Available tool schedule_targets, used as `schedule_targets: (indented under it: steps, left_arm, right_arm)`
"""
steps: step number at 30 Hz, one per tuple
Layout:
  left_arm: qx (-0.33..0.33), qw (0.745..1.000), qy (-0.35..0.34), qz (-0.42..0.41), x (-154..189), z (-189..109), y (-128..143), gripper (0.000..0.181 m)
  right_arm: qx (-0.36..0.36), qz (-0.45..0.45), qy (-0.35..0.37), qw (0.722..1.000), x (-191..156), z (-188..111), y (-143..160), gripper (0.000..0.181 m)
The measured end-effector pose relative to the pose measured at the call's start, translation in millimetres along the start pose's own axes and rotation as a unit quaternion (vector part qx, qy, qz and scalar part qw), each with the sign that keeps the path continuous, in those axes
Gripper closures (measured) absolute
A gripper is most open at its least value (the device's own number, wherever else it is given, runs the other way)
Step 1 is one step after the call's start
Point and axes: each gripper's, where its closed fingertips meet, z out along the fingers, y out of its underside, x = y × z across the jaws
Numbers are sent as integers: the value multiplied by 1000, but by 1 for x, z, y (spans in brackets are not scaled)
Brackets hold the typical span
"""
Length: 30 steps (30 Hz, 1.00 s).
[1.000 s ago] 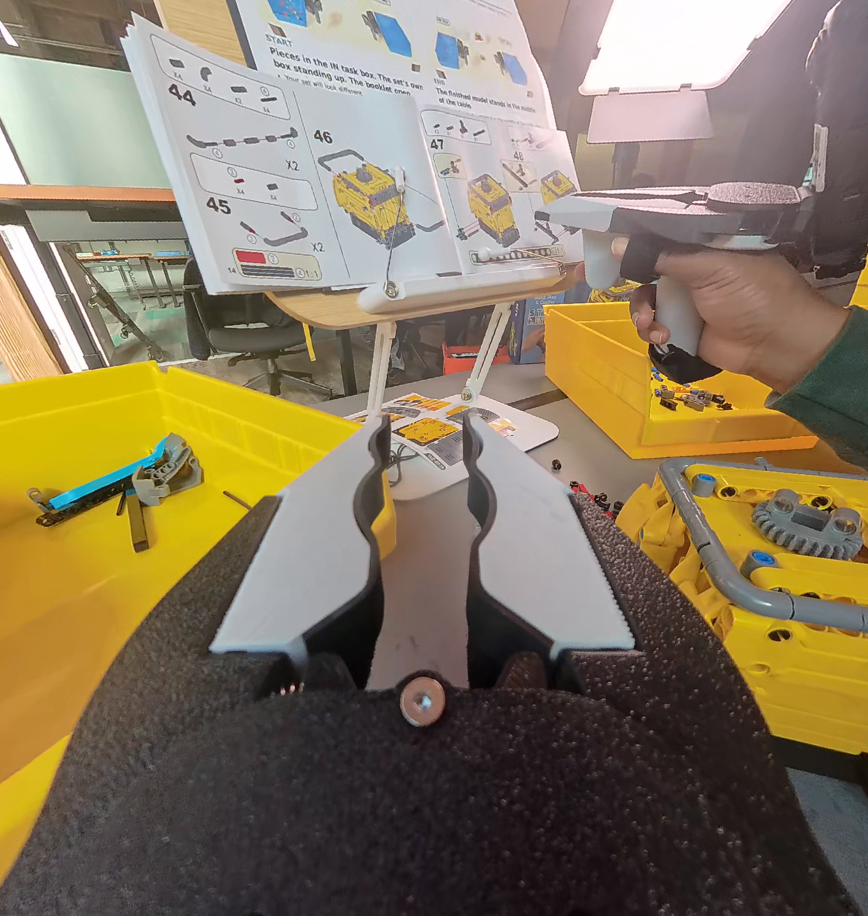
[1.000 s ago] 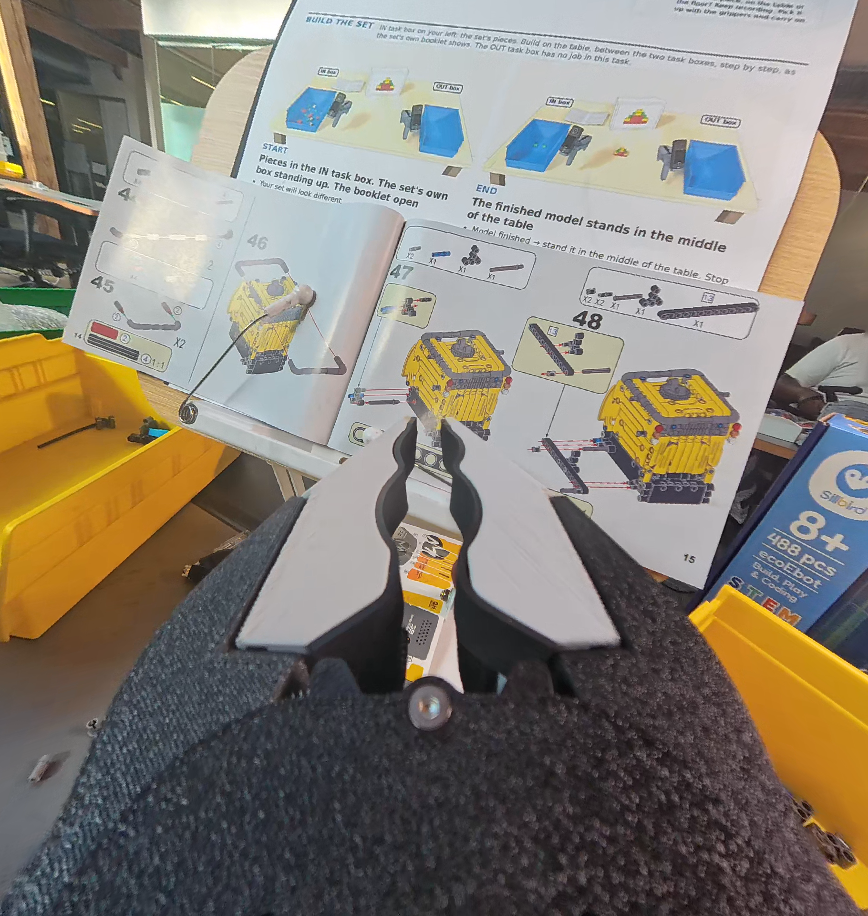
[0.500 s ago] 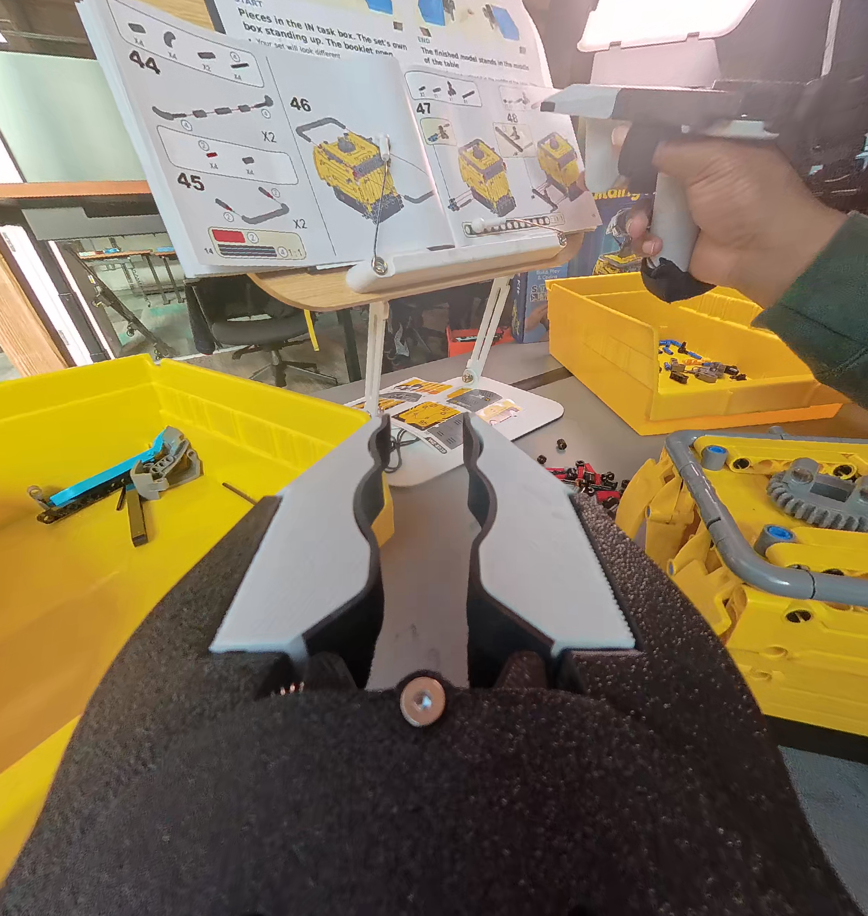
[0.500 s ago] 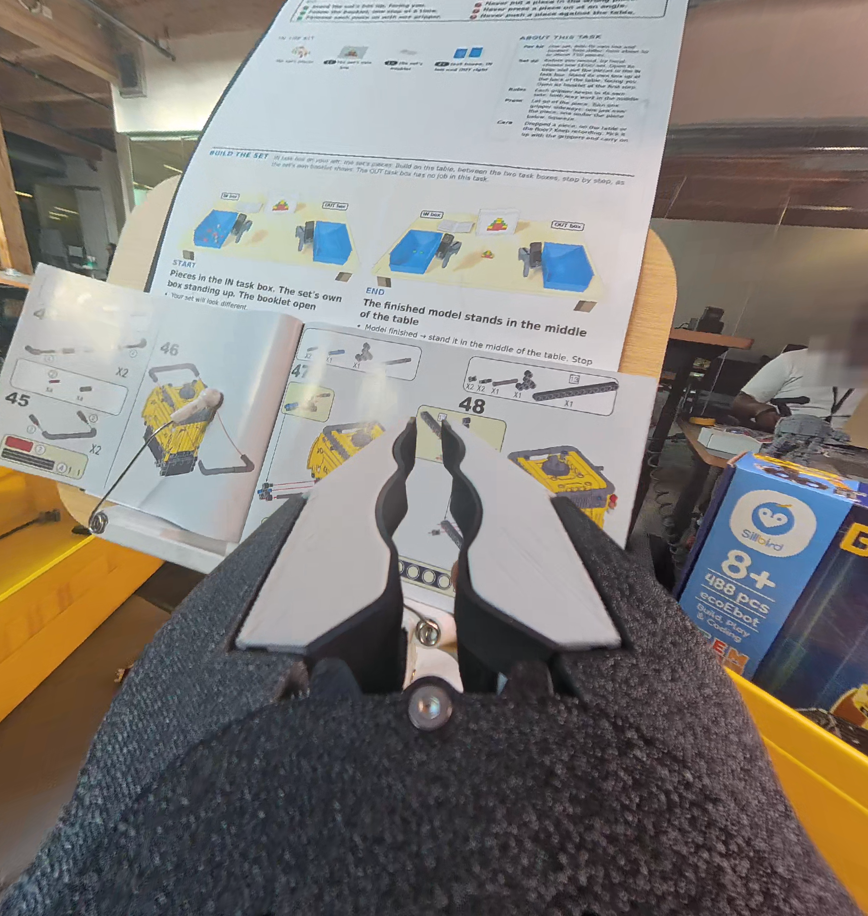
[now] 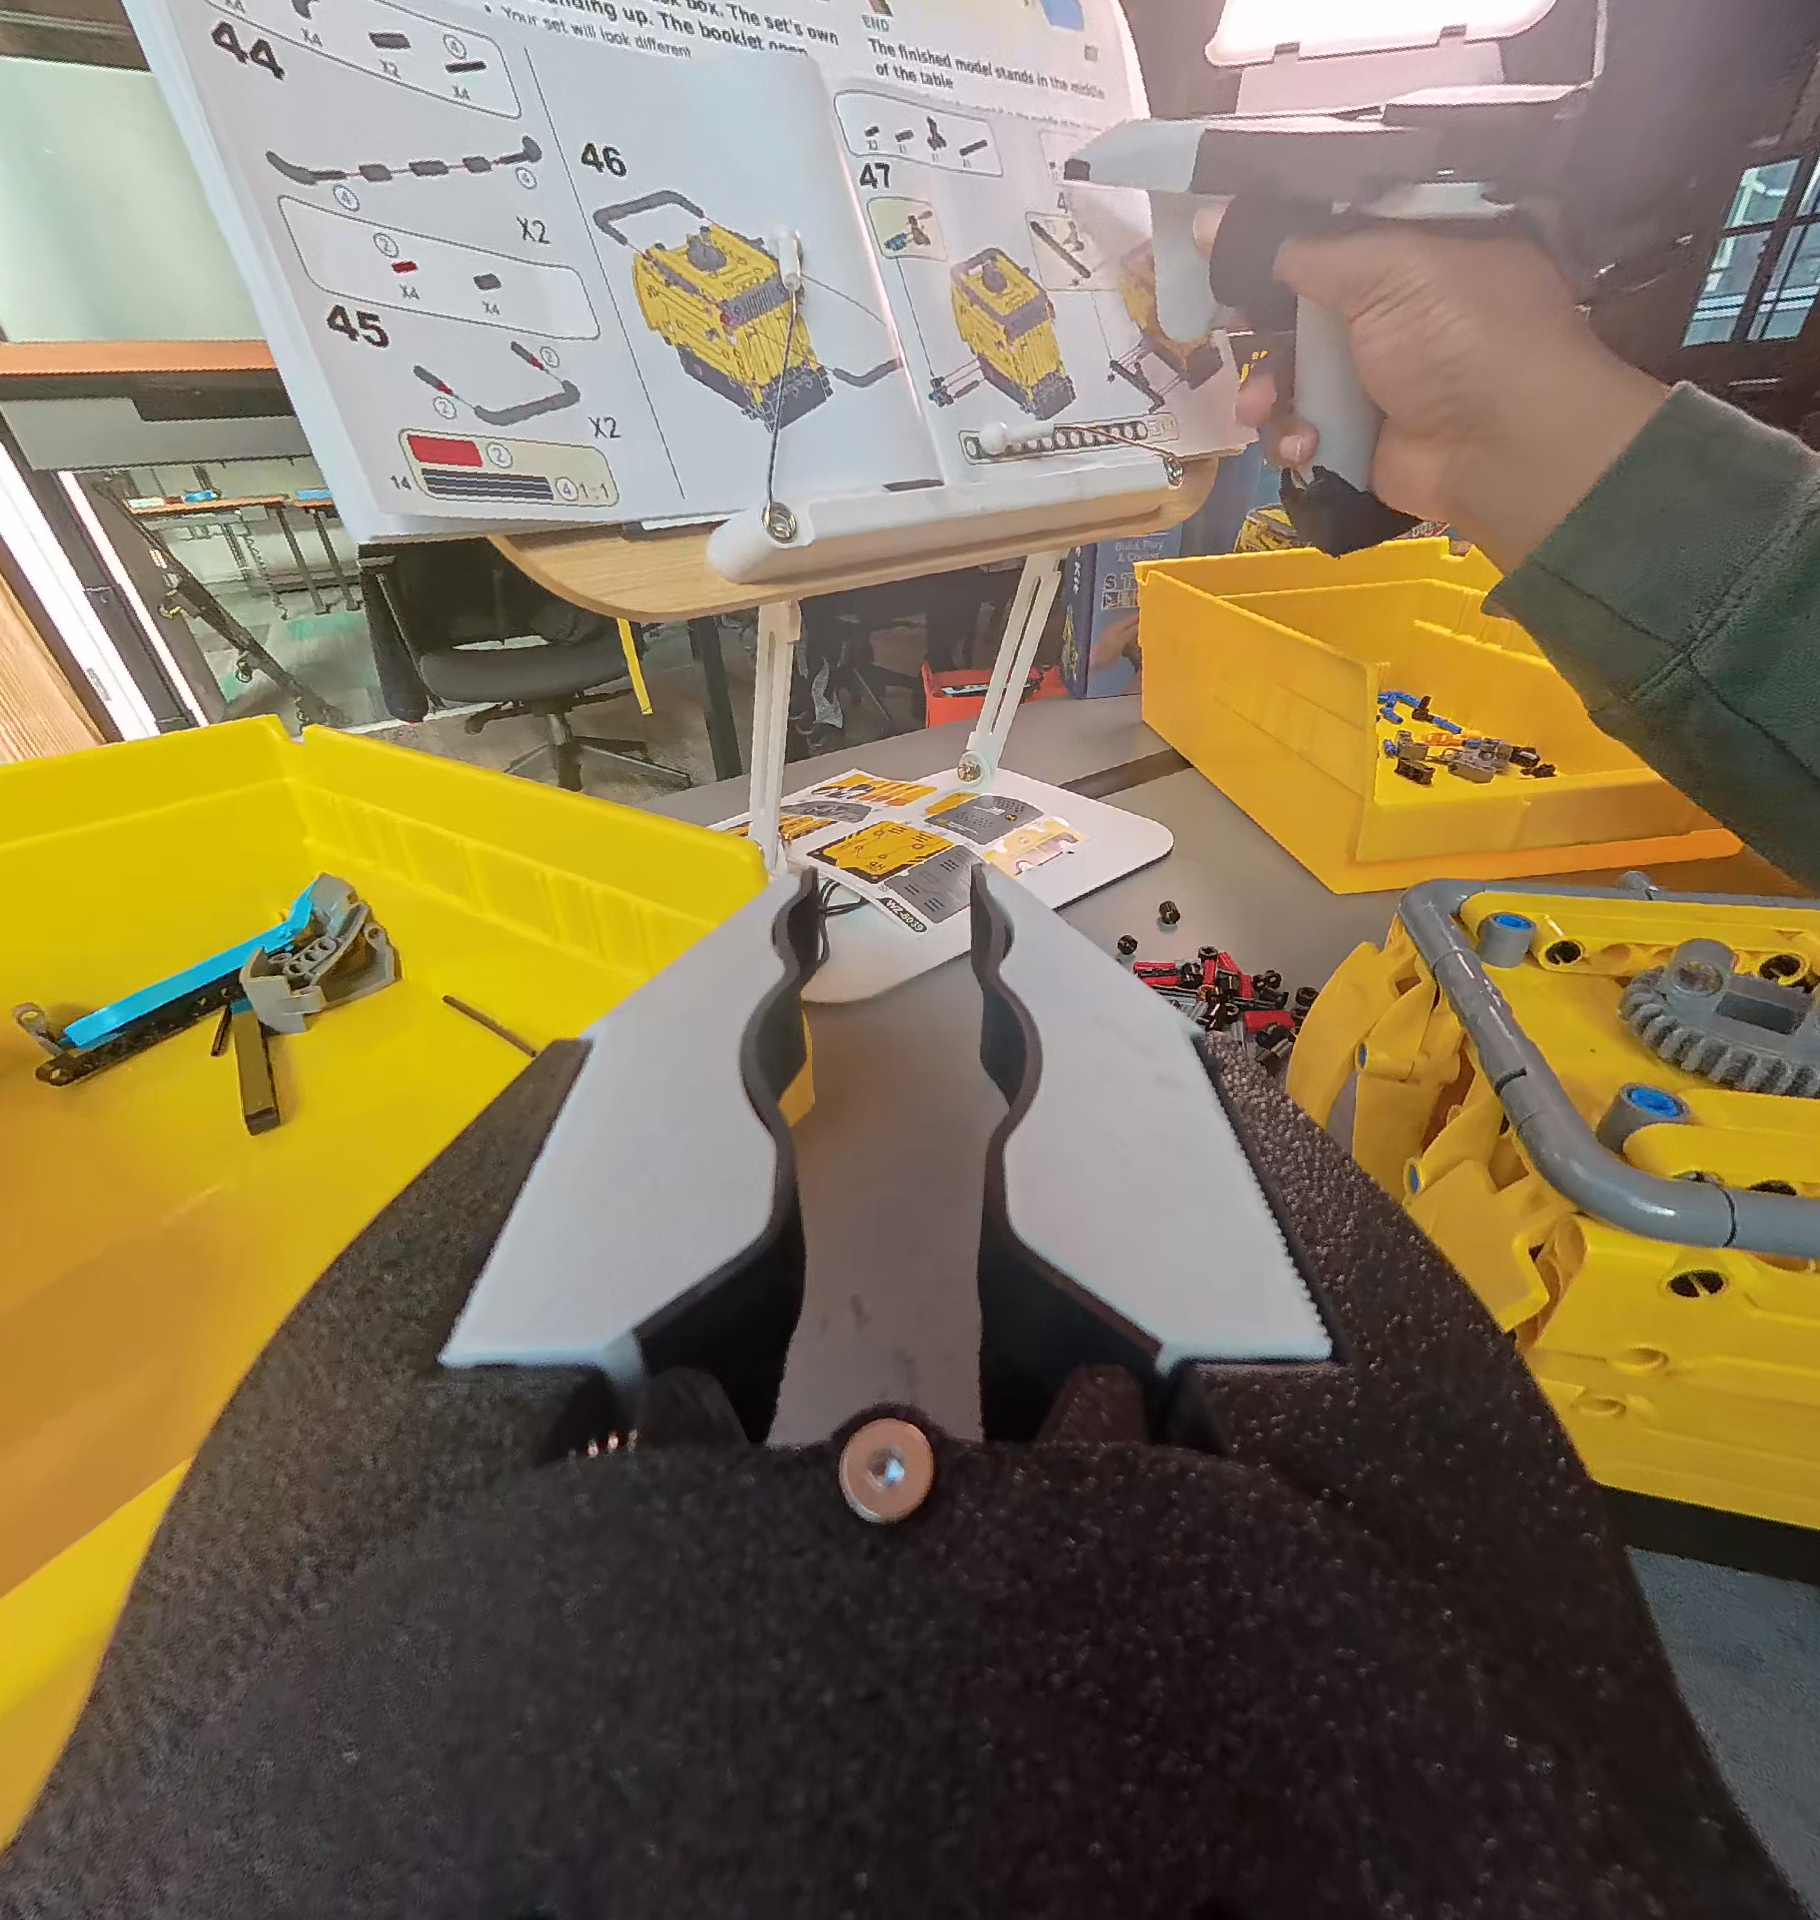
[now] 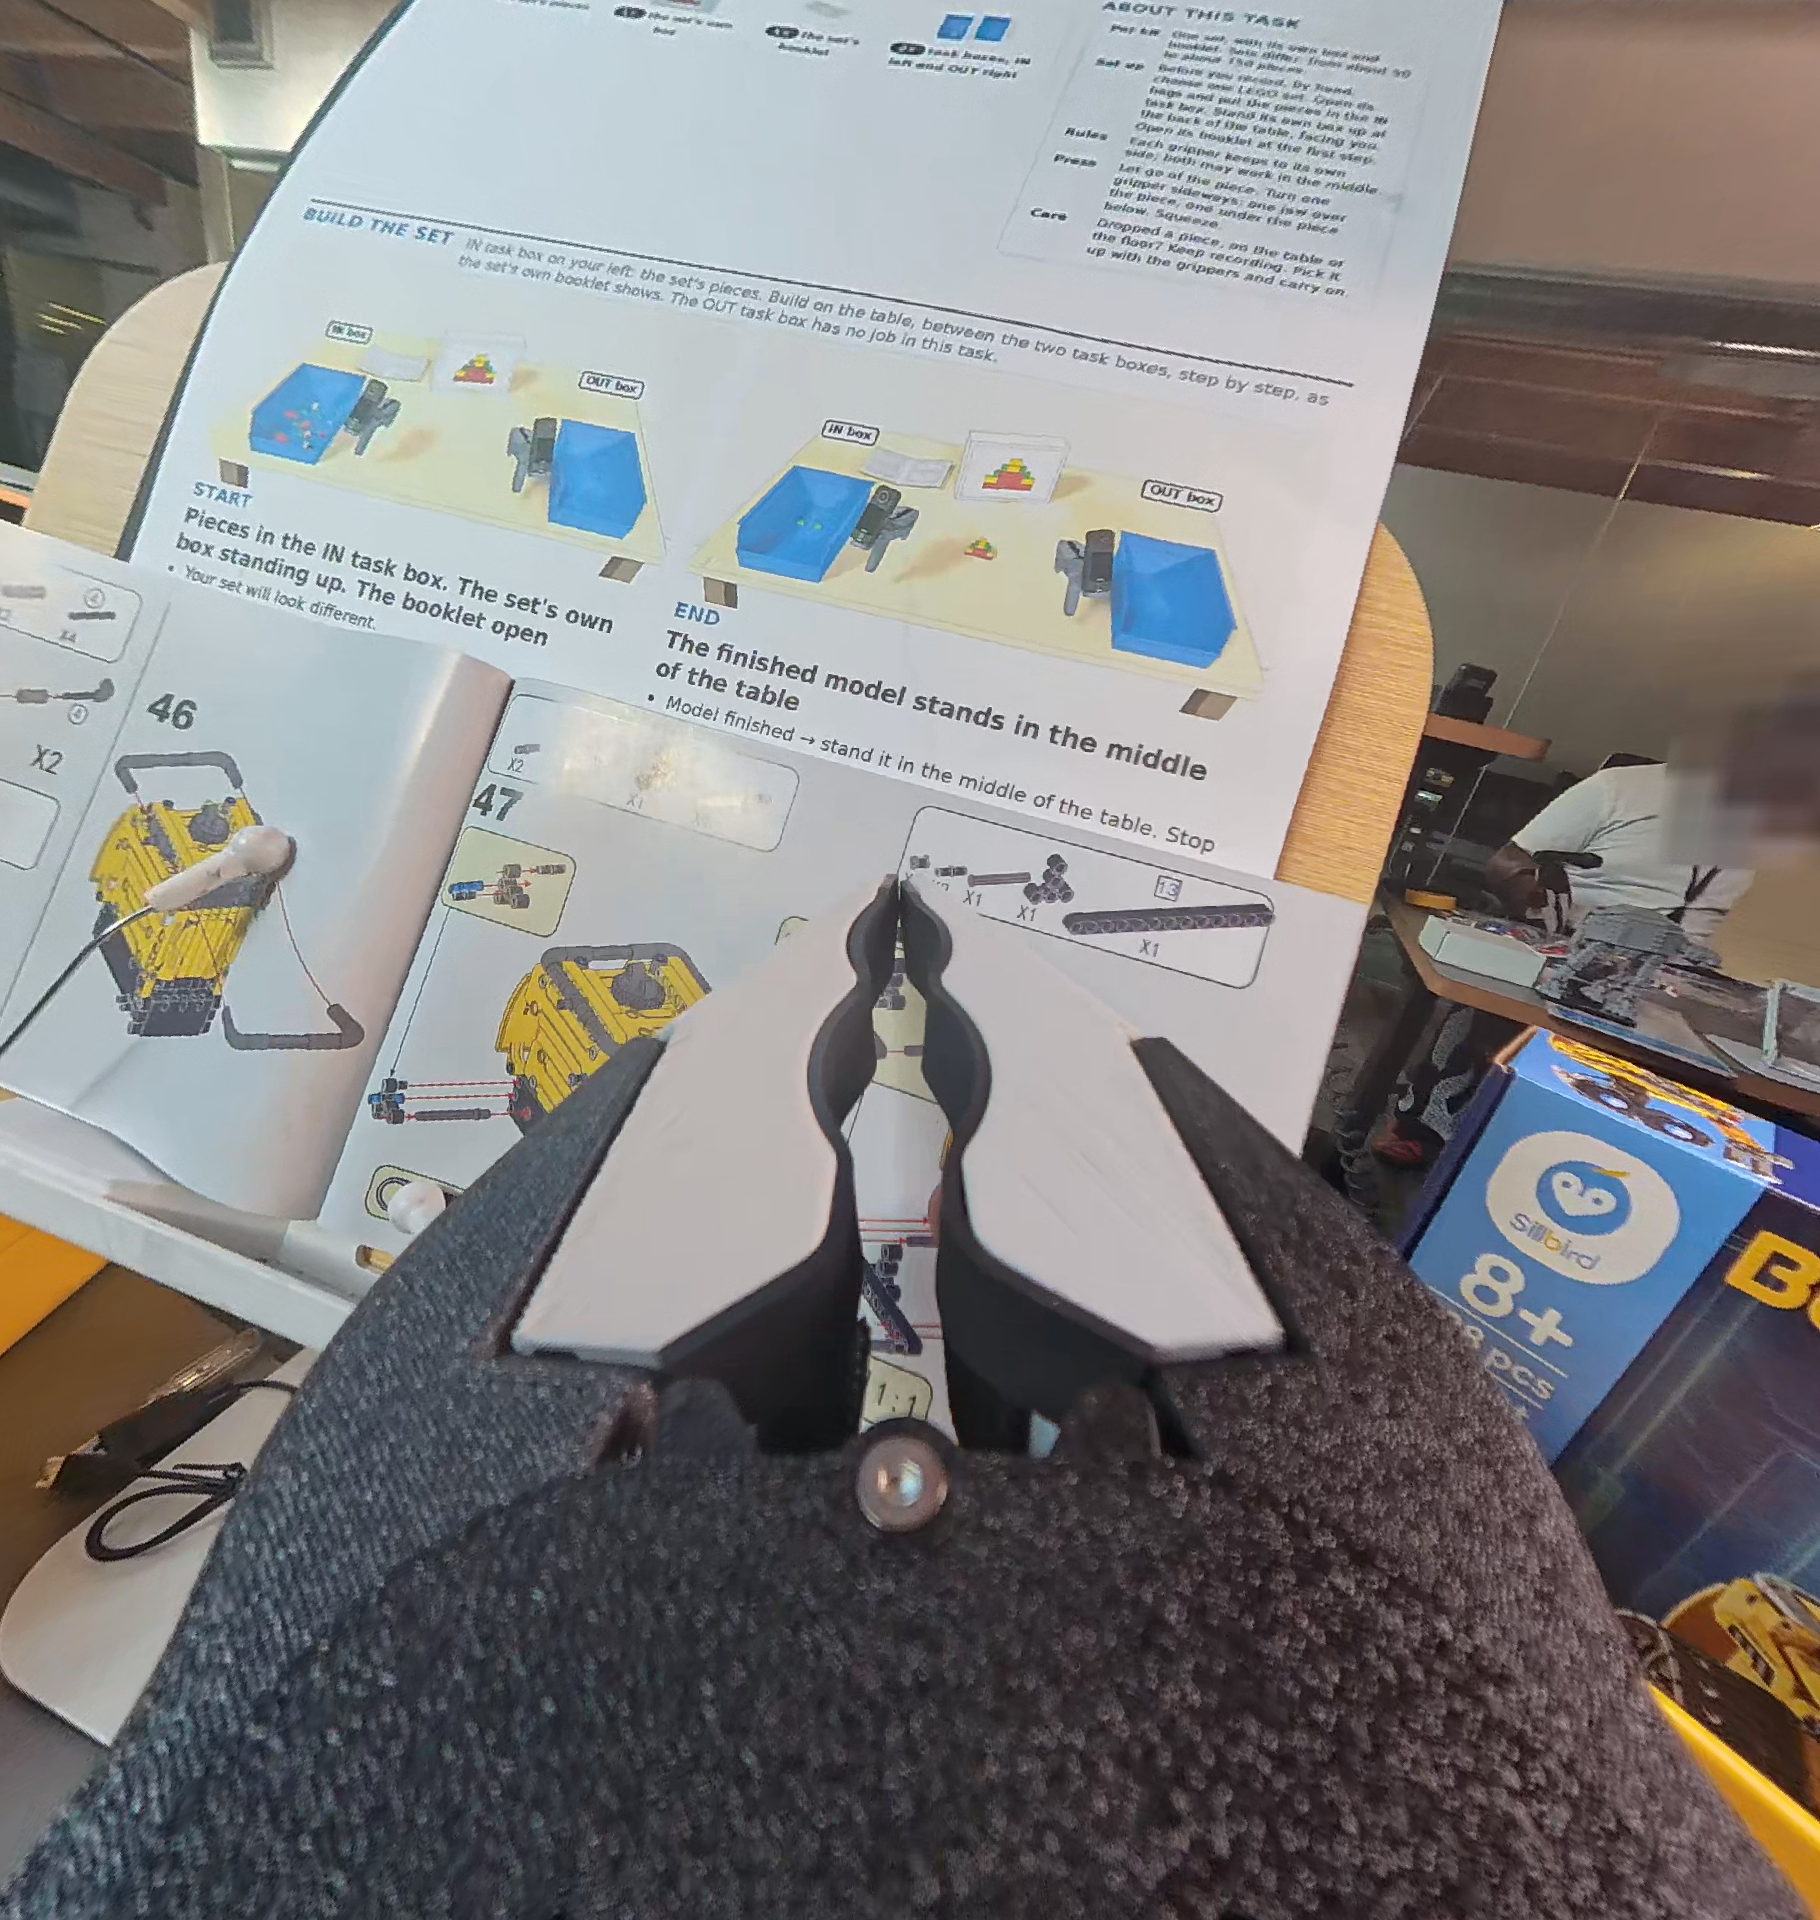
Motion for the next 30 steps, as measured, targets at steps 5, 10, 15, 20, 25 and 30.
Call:
schedule_targets:
  steps: [5,10,15,20,25,30]
  left_arm:
    - [-3,1000,2,5,2,1,1,153]
    - [-4,1000,2,8,3,1,1,153]
    - [-6,1000,5,11,4,1,2,153]
    - [-7,1000,8,15,5,1,2,153]
    - [-7,1000,9,14,5,1,2,153]
    - [-9,1000,9,12,5,2,3,153]
  right_arm:
    - [-2,-1,-2,1000,0,3,2,181]
    - [-5,0,-3,1000,2,4,2,181]
    - [-6,2,-6,1000,2,4,5,181]
    - [-10,-2,-8,1000,0,3,6,181]
    - [-11,-4,-6,1000,1,3,6,181]
    - [-10,-1,3,1000,8,1,5,181]
